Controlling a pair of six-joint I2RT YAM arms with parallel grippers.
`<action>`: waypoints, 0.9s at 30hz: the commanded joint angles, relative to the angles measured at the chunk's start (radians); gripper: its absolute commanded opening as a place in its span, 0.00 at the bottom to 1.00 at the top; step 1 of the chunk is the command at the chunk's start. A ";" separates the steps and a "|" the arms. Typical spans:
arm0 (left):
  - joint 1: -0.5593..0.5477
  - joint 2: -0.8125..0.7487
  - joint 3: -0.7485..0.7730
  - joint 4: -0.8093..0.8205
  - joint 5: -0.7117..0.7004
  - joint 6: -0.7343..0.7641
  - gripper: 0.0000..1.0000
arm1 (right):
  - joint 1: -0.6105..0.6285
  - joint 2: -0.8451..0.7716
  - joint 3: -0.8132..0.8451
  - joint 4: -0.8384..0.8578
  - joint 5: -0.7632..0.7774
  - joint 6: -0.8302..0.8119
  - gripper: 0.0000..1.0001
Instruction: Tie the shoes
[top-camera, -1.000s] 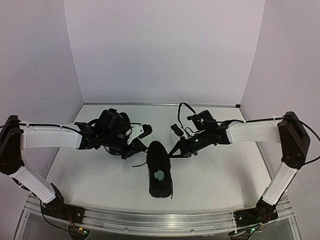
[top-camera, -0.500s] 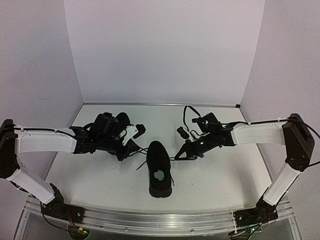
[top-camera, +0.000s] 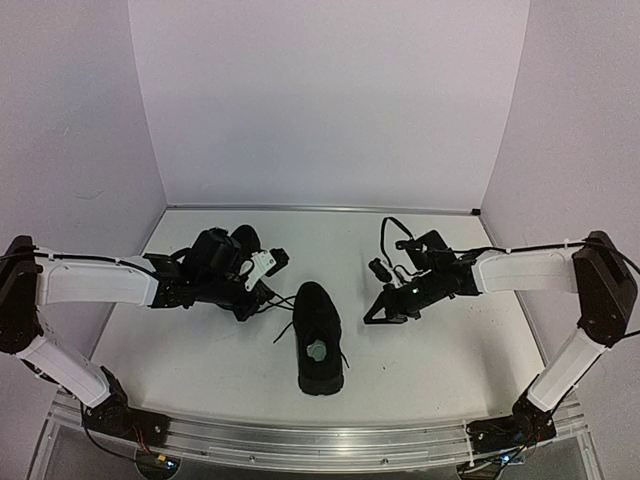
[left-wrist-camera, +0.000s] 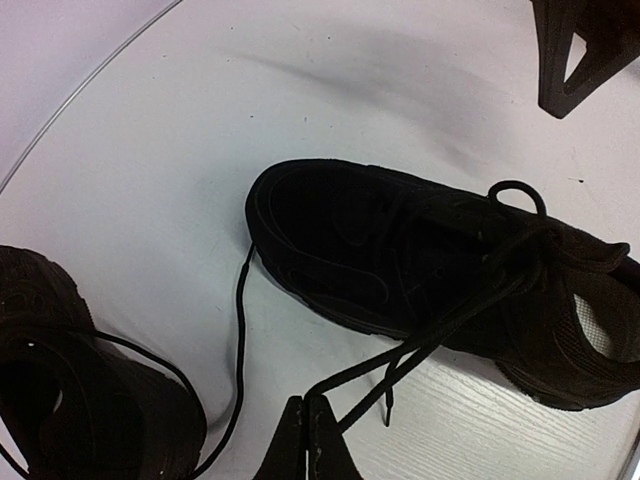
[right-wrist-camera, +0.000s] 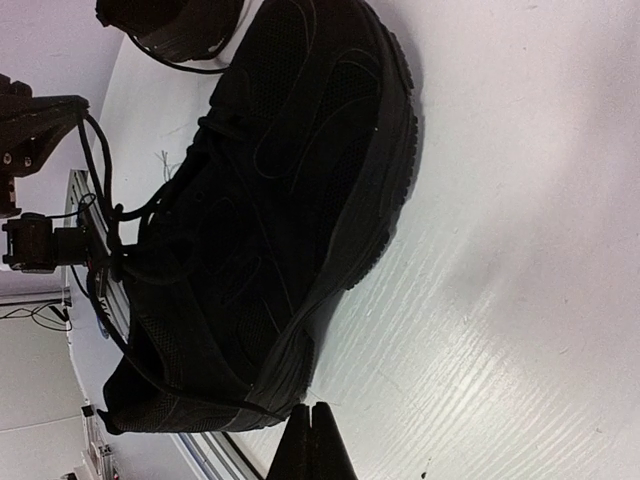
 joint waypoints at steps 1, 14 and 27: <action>0.005 0.020 0.016 -0.019 -0.048 -0.020 0.00 | -0.005 -0.023 -0.015 -0.011 0.020 -0.025 0.00; 0.001 0.059 0.047 0.023 0.079 0.015 0.00 | -0.005 0.129 0.188 0.078 -0.163 0.055 0.46; -0.011 0.075 0.067 0.015 0.067 0.036 0.00 | 0.013 0.269 0.218 0.194 -0.311 0.180 0.44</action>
